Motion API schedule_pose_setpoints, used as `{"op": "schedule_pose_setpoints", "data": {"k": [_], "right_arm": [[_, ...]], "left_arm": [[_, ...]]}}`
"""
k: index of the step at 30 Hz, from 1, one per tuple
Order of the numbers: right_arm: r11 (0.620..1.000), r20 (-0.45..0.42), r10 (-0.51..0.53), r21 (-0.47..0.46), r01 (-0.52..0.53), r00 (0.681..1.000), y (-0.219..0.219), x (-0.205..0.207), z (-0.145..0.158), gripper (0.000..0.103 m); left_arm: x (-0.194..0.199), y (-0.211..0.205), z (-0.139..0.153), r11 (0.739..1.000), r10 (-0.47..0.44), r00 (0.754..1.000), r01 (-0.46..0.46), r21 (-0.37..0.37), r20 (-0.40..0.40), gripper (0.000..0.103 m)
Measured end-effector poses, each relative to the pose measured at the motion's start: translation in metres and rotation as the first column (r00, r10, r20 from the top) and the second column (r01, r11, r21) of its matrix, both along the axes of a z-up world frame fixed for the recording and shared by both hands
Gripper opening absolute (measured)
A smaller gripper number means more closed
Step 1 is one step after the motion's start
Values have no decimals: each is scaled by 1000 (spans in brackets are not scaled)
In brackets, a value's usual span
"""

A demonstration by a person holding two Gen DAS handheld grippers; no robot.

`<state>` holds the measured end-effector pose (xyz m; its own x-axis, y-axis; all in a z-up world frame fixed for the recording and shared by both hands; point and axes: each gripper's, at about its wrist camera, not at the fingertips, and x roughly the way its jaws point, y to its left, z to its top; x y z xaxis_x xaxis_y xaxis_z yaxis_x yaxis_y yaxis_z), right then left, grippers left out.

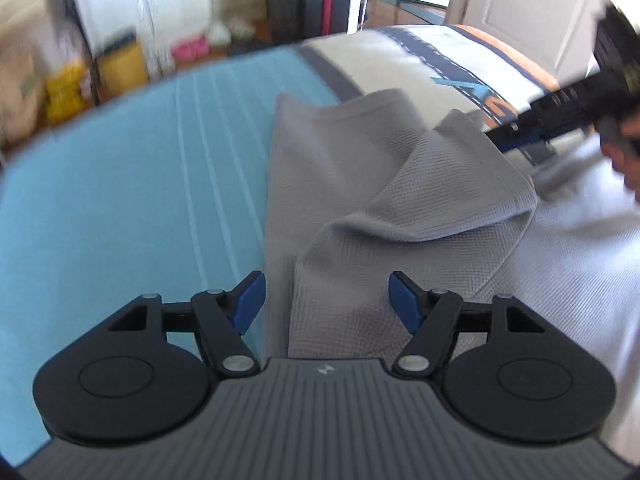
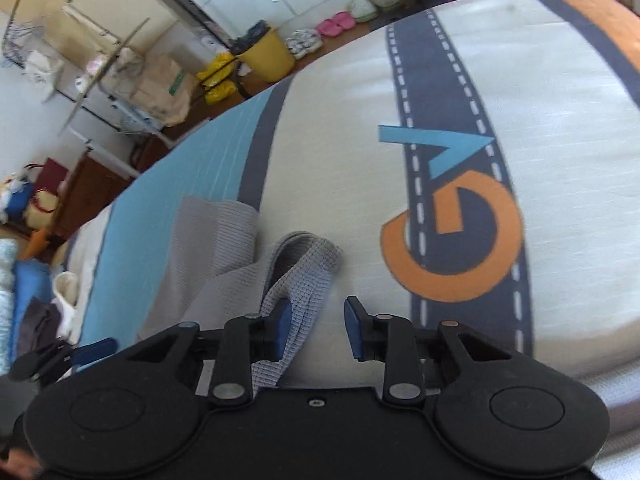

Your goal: Fold clothes

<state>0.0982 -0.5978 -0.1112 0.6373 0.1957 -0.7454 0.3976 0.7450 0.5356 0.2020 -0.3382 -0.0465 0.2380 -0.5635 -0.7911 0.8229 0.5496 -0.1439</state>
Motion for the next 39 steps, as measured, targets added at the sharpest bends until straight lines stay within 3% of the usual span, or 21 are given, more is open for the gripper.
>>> {"op": "schedule_pose_setpoints", "data": {"k": [3,5,7,8,9,10,13,16,21,25,30,34,35,39], "right_arm": [[1000,24,13,4,-14,1000,-3,3,-2,35],[999,52,-15,39,13,999,-6,8,-5,41],[999,72,-27,44,24,997,-5,13,-6,43],[999,80,-26,34,23,996,-2,16,-5,38],[1000,88,-26,19,24,996,0,17,-4,23],[999,99,-31,-12,32,995,4,17,-1,9],[995,147,-43,-84,55,988,14,15,12,9],[989,232,-17,-136,50,973,21,9,33,9],[974,330,87,-228,-10,940,36,0,77,9],[976,380,115,-213,-34,918,39,5,93,9],[962,302,124,-268,-40,945,40,38,78,9],[934,118,141,-345,-93,983,51,69,44,11],[932,91,134,-350,-95,987,52,73,40,15],[954,87,114,-288,-85,990,49,72,33,18]], "left_arm": [[12,3,-7,999,-8,1000,7,-51,-16,64],[16,2,-9,994,-15,1000,14,-105,-13,63],[17,-1,-12,990,-44,998,36,-137,-52,38],[17,-3,-14,990,-51,996,42,-133,-67,3],[16,-7,-16,995,-40,997,33,-96,-69,1],[14,-9,-17,997,-31,998,26,-77,-61,1],[2,-2,-9,990,-20,1000,24,-140,24,0],[0,15,5,973,39,999,-30,-227,31,0],[7,35,19,948,156,988,-143,-285,23,1],[14,51,23,926,241,970,-227,-302,10,0],[16,47,4,935,280,960,-276,-223,-12,1],[16,42,-8,941,293,956,-293,-167,-26,1],[17,40,-11,943,296,955,-297,-152,-30,1],[18,35,-22,945,310,950,-313,-95,-44,1]]}}
